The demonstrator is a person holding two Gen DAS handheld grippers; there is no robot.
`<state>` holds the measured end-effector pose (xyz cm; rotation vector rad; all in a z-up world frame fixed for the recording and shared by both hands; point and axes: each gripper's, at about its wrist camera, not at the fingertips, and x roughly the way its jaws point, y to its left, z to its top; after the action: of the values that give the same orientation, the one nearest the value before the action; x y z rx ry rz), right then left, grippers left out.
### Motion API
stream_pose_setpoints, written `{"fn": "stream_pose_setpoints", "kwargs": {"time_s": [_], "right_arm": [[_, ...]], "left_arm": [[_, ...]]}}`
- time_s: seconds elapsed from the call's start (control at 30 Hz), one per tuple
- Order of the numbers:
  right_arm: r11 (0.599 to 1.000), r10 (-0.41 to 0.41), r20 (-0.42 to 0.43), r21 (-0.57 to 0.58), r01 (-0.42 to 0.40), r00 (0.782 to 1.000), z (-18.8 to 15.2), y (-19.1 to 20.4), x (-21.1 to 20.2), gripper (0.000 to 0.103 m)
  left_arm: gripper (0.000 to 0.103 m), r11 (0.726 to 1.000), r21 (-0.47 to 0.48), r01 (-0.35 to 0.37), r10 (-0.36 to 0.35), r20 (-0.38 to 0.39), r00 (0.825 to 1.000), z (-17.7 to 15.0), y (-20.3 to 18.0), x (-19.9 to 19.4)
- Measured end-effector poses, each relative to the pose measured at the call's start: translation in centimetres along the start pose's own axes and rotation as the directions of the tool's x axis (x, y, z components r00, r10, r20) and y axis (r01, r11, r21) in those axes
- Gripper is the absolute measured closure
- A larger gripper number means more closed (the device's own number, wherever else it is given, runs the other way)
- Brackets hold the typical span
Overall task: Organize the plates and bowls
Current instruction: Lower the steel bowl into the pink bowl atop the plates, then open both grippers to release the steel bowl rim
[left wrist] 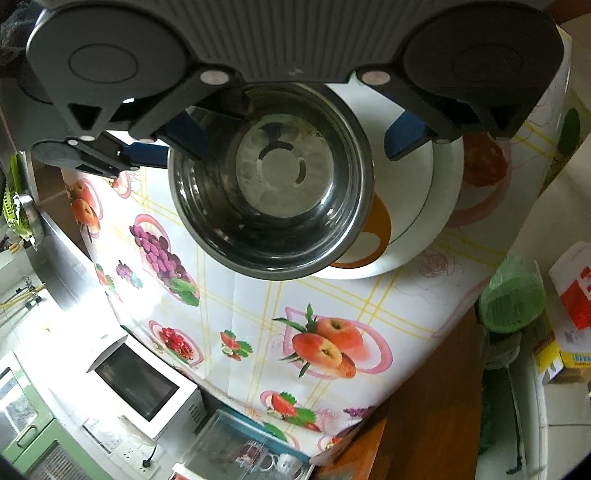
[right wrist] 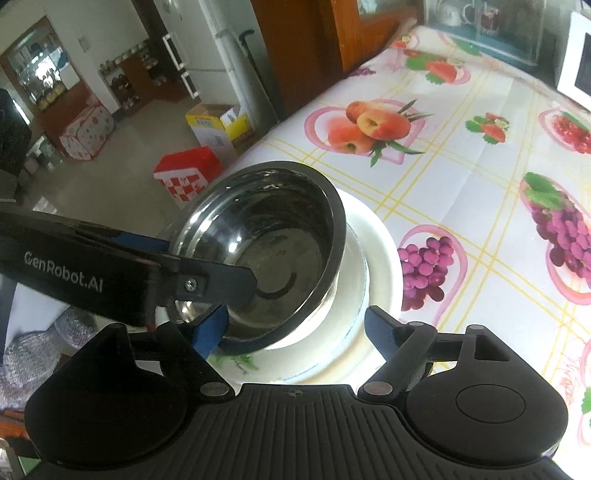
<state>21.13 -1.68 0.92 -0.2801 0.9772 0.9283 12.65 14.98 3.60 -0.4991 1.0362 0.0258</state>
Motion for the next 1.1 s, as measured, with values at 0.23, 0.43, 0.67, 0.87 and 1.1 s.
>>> {"fn": "stream_pose_setpoints", "kwargs": {"time_s": [0.23,0.43,0.67,0.87,1.1], "right_arm": [[1.0,0.001,0.077,0.007,-0.002,0.997,-1.4,0.2,-2.1,0.01],[0.998,-0.058,0.131,-0.007,0.059,0.99,-3.5,1.1,-3.4,0.003],[0.993,-0.119,0.179,0.01,0.119,0.977,-5.9,1.9,-4.1,0.002],[0.984,-0.175,0.215,0.006,0.178,0.961,-7.6,2.6,-4.6,0.0],[0.972,-0.232,0.227,0.022,0.233,0.946,-9.1,2.6,-4.7,0.0]], "left_arm": [[0.0,1.0,0.023,-0.014,0.013,0.052,0.999,-1.2,-0.1,-1.9],[0.0,0.996,0.065,-0.066,0.057,0.124,0.991,-2.5,-0.2,-4.0],[0.0,0.983,0.117,-0.143,0.114,0.226,0.967,-4.4,-0.8,-5.9],[0.0,0.976,0.129,-0.178,0.135,0.287,0.948,-5.6,-1.1,-7.2],[0.0,0.958,0.167,-0.231,0.172,0.309,0.935,-7.1,-1.7,-7.5]]}}
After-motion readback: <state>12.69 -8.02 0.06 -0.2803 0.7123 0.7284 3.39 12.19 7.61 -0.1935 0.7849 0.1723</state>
